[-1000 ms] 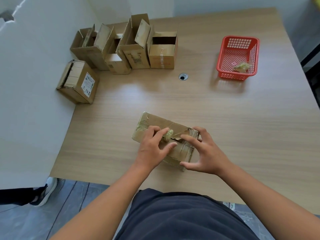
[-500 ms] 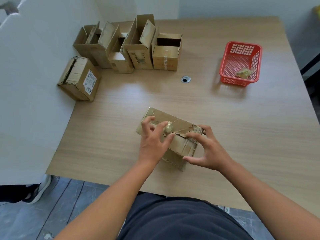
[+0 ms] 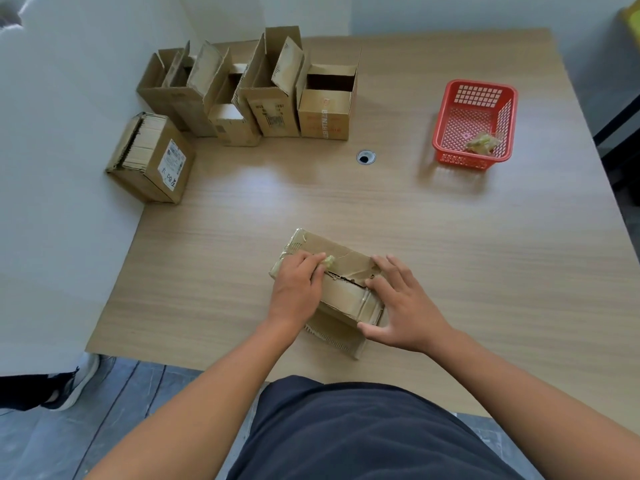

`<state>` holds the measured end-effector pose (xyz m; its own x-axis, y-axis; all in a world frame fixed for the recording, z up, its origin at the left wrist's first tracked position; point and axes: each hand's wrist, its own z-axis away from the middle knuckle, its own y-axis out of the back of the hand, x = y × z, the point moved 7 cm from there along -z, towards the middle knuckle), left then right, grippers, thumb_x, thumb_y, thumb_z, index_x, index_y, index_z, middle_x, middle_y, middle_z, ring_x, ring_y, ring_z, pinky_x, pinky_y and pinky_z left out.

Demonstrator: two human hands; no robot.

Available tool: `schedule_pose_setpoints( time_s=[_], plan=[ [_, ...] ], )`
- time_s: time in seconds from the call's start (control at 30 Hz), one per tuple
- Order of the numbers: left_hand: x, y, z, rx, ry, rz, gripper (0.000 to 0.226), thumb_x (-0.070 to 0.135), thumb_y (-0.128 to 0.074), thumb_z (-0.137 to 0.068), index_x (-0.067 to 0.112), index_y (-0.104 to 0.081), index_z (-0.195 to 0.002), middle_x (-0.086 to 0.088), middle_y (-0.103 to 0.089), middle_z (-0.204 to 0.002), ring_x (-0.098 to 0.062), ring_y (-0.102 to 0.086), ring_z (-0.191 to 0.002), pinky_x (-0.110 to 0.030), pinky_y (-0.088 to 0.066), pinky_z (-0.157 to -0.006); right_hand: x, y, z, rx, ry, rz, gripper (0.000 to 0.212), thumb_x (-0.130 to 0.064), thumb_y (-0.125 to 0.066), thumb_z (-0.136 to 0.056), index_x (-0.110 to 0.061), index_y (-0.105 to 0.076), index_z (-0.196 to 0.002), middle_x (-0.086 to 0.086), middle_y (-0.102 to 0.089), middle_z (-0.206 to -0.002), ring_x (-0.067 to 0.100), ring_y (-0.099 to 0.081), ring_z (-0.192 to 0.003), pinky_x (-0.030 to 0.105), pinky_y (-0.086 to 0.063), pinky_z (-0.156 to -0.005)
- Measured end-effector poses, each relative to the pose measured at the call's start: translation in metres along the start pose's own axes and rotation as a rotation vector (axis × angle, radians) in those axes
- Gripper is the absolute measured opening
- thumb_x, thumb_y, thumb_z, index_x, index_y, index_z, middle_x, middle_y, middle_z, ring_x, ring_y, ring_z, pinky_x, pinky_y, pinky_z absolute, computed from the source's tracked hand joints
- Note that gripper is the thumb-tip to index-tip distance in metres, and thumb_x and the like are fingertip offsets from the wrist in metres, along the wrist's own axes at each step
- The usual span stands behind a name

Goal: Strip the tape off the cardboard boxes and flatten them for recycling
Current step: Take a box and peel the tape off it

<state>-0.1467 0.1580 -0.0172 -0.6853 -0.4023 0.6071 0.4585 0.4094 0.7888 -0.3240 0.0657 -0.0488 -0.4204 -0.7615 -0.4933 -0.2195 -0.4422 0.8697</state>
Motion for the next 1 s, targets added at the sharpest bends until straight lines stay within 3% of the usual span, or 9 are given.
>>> schedule_pose_setpoints(
  time_s=[0.13, 0.27, 0.33, 0.43, 0.6, 0.7, 0.77, 0.87, 1.0],
  plan=[
    [0.001, 0.003, -0.003, -0.024, 0.014, 0.017, 0.035, 0.009, -0.059, -0.099, 0.024, -0.053, -0.131, 0.004, -0.059, -0.092, -0.02, -0.052, -0.088, -0.032, -0.044, -0.076, -0.002, -0.003, -0.004, -0.013, -0.075, 0.065, 0.078, -0.079, -0.057, -0.078, -0.016, -0.056, -0.124, 0.006, -0.022, -0.167, 0.032, -0.008, -0.157, 0.055, -0.01, -0.126],
    [0.003, 0.0, -0.002, -0.029, -0.045, -0.008, 0.02, 0.017, -0.065, -0.097, 0.013, -0.07, -0.116, -0.004, -0.064, -0.103, -0.026, -0.055, -0.1, -0.039, -0.046, -0.091, -0.005, -0.006, -0.005, 0.068, -0.183, 0.014, 0.064, -0.069, -0.063, -0.083, -0.013, -0.06, -0.115, 0.004, -0.033, -0.163, 0.032, -0.015, -0.155, 0.058, -0.016, -0.123],
    [0.003, -0.001, 0.0, -0.051, -0.026, -0.015, 0.028, 0.032, -0.076, -0.09, 0.016, -0.072, -0.112, -0.003, -0.055, -0.113, -0.023, -0.055, -0.1, -0.034, -0.047, -0.093, -0.008, -0.006, -0.006, 0.122, -0.206, -0.029, 0.06, -0.061, -0.07, -0.084, -0.01, -0.06, -0.114, 0.006, -0.038, -0.159, 0.034, -0.018, -0.155, 0.06, -0.021, -0.121],
    [-0.008, 0.002, -0.006, -0.056, 0.101, 0.012, 0.028, 0.032, -0.081, -0.085, 0.021, -0.071, -0.108, -0.001, -0.038, -0.127, -0.023, -0.058, -0.098, -0.031, -0.049, -0.093, -0.01, -0.01, -0.002, 0.138, -0.211, -0.074, 0.057, -0.058, -0.069, -0.088, -0.013, -0.059, -0.122, 0.003, -0.036, -0.161, 0.032, -0.013, -0.156, 0.06, -0.018, -0.122],
    [-0.003, 0.01, -0.01, 0.029, 0.032, -0.039, 0.019, 0.016, -0.066, -0.098, 0.008, -0.071, -0.114, -0.007, -0.067, -0.104, -0.03, -0.061, -0.1, -0.039, -0.048, -0.089, -0.01, -0.011, 0.0, 0.103, -0.21, -0.029, 0.058, -0.057, -0.061, -0.094, -0.019, -0.056, -0.138, 0.0, -0.029, -0.165, 0.032, -0.007, -0.157, 0.058, -0.013, -0.123],
    [-0.003, 0.013, -0.006, 0.028, 0.029, -0.074, 0.043, 0.013, -0.06, -0.1, 0.023, -0.052, -0.141, -0.009, -0.067, -0.096, -0.029, -0.059, -0.088, -0.04, -0.048, -0.078, -0.014, -0.011, 0.0, 0.102, -0.223, 0.036, 0.049, -0.057, -0.06, -0.096, -0.019, -0.063, -0.127, 0.004, -0.032, -0.164, 0.035, -0.011, -0.156, 0.06, -0.012, -0.124],
    [-0.005, 0.013, -0.005, 0.035, 0.028, -0.06, 0.039, 0.013, -0.06, -0.1, 0.026, -0.052, -0.136, -0.01, -0.066, -0.096, -0.03, -0.058, -0.088, -0.044, -0.052, -0.078, -0.018, -0.009, -0.003, 0.129, -0.222, 0.095, 0.044, -0.055, -0.06, -0.095, -0.017, -0.066, -0.116, 0.009, -0.04, -0.159, 0.039, -0.018, -0.154, 0.063, -0.016, -0.122],
    [-0.006, 0.009, -0.002, 0.059, -0.021, -0.074, 0.021, 0.013, -0.065, -0.099, 0.009, -0.072, -0.118, -0.012, -0.064, -0.108, -0.036, -0.057, -0.096, -0.05, -0.05, -0.088, -0.024, -0.006, -0.016, 0.139, -0.232, 0.142, 0.046, -0.054, -0.063, -0.093, -0.013, -0.064, -0.112, 0.011, -0.048, -0.149, 0.041, -0.023, -0.152, 0.063, -0.017, -0.122],
    [-0.014, 0.005, -0.002, 0.028, 0.106, -0.016, 0.037, 0.034, -0.078, -0.088, 0.016, -0.07, -0.12, -0.002, -0.039, -0.122, -0.021, -0.053, -0.101, -0.03, -0.046, -0.097, -0.03, -0.012, -0.026, 0.129, -0.139, 0.133, 0.054, -0.05, -0.063, -0.094, -0.012, -0.06, -0.132, 0.006, -0.042, -0.159, 0.035, -0.024, -0.154, 0.062, -0.008, -0.125]
  ],
)
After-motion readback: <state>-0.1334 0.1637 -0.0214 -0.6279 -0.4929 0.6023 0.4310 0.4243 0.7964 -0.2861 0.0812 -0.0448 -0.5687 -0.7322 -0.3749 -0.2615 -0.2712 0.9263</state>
